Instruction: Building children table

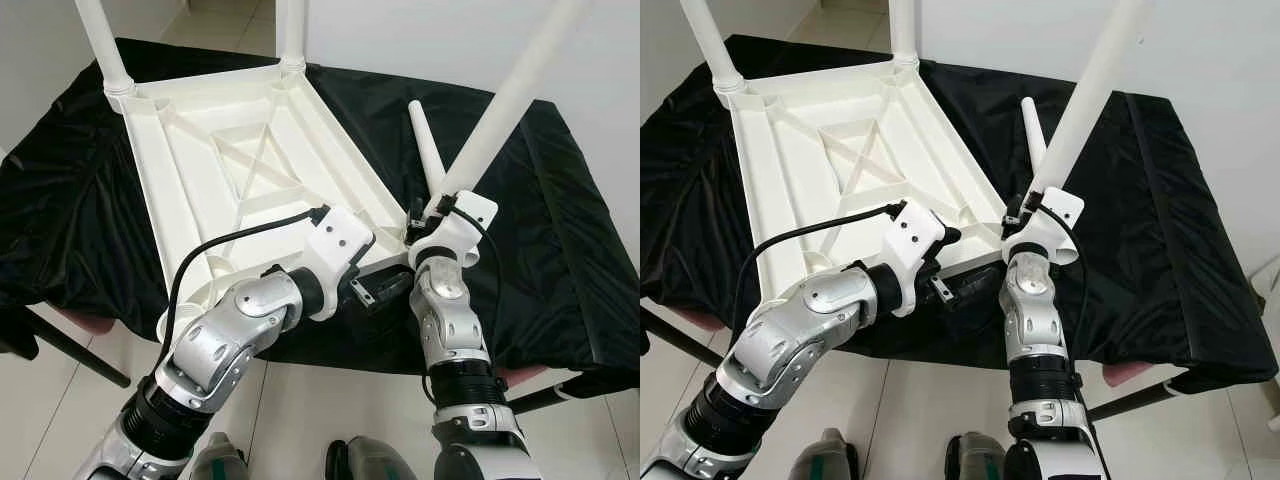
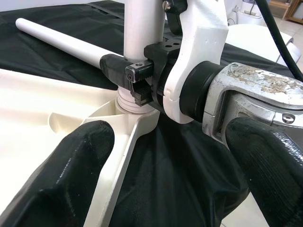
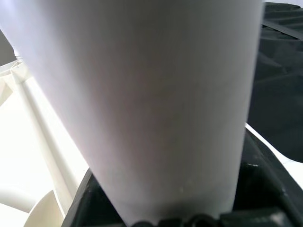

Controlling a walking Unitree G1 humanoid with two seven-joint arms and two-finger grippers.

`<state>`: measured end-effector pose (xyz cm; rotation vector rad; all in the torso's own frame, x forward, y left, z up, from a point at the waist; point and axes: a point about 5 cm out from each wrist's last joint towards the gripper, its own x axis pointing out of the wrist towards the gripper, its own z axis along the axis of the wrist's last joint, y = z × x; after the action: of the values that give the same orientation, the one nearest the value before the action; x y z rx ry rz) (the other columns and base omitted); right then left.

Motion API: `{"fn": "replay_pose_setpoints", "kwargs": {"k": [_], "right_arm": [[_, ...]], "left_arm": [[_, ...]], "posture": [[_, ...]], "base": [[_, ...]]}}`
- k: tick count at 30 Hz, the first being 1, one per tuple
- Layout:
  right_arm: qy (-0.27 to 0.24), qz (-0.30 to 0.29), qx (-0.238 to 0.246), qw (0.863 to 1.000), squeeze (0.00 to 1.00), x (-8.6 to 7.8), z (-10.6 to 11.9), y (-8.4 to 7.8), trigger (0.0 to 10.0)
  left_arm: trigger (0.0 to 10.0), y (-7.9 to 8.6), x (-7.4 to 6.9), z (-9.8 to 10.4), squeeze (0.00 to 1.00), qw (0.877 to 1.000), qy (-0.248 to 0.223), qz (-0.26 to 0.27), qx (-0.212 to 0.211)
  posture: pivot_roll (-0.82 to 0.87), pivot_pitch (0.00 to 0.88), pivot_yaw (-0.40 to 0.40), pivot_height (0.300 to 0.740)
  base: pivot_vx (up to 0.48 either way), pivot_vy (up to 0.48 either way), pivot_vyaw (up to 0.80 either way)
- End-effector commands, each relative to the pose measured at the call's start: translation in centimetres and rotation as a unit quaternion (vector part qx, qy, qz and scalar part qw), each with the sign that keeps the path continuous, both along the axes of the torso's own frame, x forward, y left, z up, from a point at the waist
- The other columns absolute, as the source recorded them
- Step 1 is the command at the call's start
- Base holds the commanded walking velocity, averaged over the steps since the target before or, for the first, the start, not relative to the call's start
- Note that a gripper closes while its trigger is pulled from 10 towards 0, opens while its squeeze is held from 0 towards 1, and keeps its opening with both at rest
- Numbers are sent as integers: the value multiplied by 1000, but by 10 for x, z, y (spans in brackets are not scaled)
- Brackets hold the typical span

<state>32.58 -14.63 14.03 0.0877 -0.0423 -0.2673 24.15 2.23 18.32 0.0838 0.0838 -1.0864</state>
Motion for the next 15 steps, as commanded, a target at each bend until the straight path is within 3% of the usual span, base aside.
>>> {"fn": "replay_pose_setpoints", "kwargs": {"k": [1,6,7,14,15], "right_arm": [[11,-19,1,1000,0,-3,-3,-7,10000],[17,-11,1,1000,0,-4,-4,-4,10000],[14,-2,6,1000,1000,-3,-3,-6,10000],[1,33,-8,999,1000,2,1,-16,10000],[-3,68,-16,998,1000,5,2,-16,10000]], "left_arm": [[10000,-3,-2,-1,0,1000,-1,-21,7],[10000,-3,-1,-1,0,1000,-1,-21,6],[10000,-2,-1,-1,0,1000,-2,-21,6],[10000,-2,-1,0,0,1000,-2,-21,7],[10000,-2,-1,0,0,1000,-2,-21,7]], "posture": [[-48,8,-58,740],[-49,7,-57,740],[-49,4,-55,740],[-48,5,-55,740],[-50,8,-53,740]], "base": [[0,0,0],[0,0,0],[0,0,0],[0,0,0],[0,0,0]]}}
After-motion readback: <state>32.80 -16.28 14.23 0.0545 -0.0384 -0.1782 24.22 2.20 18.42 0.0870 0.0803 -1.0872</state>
